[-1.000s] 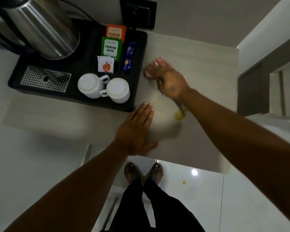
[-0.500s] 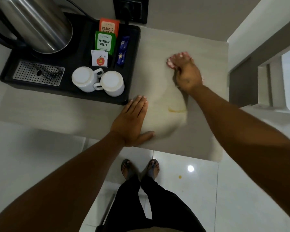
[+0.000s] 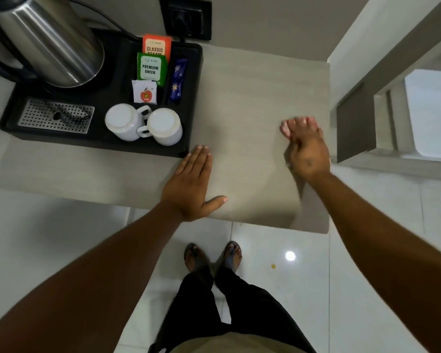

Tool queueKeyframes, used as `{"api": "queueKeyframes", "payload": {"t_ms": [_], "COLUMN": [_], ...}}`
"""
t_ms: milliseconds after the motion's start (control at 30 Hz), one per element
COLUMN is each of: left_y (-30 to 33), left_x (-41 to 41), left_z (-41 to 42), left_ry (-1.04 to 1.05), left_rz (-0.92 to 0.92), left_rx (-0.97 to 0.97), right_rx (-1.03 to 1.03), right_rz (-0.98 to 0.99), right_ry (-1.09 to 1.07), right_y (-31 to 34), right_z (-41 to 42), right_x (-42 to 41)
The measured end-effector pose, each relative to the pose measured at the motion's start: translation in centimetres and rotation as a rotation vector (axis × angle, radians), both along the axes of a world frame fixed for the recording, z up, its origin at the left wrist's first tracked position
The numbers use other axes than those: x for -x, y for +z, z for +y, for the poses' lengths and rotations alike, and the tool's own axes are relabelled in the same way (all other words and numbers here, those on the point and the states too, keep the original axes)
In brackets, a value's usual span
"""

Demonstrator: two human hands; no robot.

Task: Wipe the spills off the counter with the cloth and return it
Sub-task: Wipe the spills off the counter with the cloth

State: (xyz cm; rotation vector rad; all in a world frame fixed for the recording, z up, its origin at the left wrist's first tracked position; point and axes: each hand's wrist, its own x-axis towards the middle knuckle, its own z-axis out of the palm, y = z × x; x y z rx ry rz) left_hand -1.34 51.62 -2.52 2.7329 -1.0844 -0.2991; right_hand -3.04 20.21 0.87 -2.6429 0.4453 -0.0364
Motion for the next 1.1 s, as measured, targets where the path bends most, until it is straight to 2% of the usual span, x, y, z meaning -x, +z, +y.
{"api": "queueKeyframes", "payload": {"t_ms": [100,167,333,400,467,633,700,800,900,967,1100], "left_y": [0.0,0.0,-0.4,-0.5,-0.5,0.0,0.1,0.0,-0.2,-0.3,-0.1], "left_x": [0.0,0.0,-0.3,-0.3,-0.3,-0.2,0.0,-0.2,-0.2,-0.2,-0.1], "left_z": [0.0,0.1,0.4,0.4,0.3,-0.2,-0.2,-0.1,-0.1,-0.1,-0.3], "left_ry": [0.004,-0.007,-0.037,-0.036,-0.035,-0.025,-0.021,-0.027,-0.026,-0.026,-0.022], "left_rz": [-0.005,-0.013,-0.038,-0.030,-0.010,-0.012,-0.001,-0.023,-0.017,-0.013,-0.030], "left_rx": [-0.018,-0.020,-0.020,-0.036,-0.058,-0.072,-0.080,-0.066,-0.063,-0.066,-0.085], "right_rx": [0.005,0.008,0.026,0.008,-0.029,-0.009,-0.042,-0.009,-0.006,0.017,0.029], "right_rz": [-0.008,-0.003,-0.019,-0.009,0.019,0.041,0.039,-0.039,-0.057,-0.014,0.059], "right_ry": [0.073,0.172,0.288,0.210,0.012,-0.337,-0.341,-0.121,-0.058,-0.089,-0.337], "right_y": [0.1,-0.4,-1.9,-2.4,-2.1,-1.5,-1.2,-1.0,-1.3,-1.6,-1.4], "right_z": [2.4,5.9,12.4,11.0,7.9,3.3,5.8,13.4,17.4,16.0,7.9], "right_x": [-4.0,-3.7,6.0,9.6,11.4,8.2,6.8,6.9,9.6,11.9,13.0]}}
